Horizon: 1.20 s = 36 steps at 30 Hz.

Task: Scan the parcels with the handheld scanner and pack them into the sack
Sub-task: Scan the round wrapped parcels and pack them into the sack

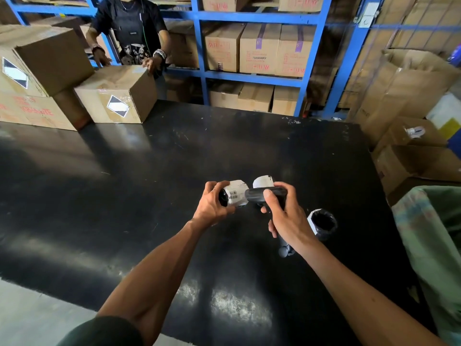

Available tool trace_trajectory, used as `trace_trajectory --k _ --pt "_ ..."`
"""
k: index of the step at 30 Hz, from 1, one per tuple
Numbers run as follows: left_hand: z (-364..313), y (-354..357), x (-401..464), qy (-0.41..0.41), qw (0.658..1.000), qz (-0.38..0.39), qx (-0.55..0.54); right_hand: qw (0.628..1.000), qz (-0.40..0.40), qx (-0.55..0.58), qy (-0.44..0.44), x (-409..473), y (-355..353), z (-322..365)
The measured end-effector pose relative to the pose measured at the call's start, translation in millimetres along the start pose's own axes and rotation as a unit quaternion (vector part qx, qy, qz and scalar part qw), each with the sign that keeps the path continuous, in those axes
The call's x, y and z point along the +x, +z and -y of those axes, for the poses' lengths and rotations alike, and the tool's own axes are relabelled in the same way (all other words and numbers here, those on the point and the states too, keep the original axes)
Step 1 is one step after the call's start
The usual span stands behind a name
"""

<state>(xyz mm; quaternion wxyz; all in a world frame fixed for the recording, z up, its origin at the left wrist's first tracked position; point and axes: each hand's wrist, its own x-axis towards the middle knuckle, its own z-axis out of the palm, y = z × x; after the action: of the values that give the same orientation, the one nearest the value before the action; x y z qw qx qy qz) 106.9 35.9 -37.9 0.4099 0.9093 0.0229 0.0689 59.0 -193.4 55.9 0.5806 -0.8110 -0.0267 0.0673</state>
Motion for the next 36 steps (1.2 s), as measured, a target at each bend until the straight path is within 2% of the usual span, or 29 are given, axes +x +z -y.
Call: trace_trajectory --k 5,10,14,25,30,33,36 --pt "5 4 -3 -0.017 0.999 -0.020 -0.021 0.992 -0.004 -0.064 0.110 4 1 -43" --pt "5 10 -10 -0.005 1.000 -0.010 -0.013 0.962 -0.014 -0.187 0.201 -12 3 -99" --pt "-4 11 -17 0.001 1.000 0.002 -0.014 0.941 -0.004 -0.213 0.261 -27 3 -120" --pt "-30 24 -31 0.023 0.999 0.019 -0.034 0.945 0.045 -0.182 0.268 -44 -7 -154" --pt "-55 43 -34 0.031 0.998 0.001 -0.053 0.943 0.073 -0.184 0.267 -47 -22 -150" --pt "-76 63 -33 0.035 0.997 0.006 -0.068 0.967 -0.013 -0.114 0.226 -36 -40 -136" --pt "-108 94 -34 0.034 0.996 0.002 -0.085 0.968 -0.057 0.079 0.233 -14 -68 -108"
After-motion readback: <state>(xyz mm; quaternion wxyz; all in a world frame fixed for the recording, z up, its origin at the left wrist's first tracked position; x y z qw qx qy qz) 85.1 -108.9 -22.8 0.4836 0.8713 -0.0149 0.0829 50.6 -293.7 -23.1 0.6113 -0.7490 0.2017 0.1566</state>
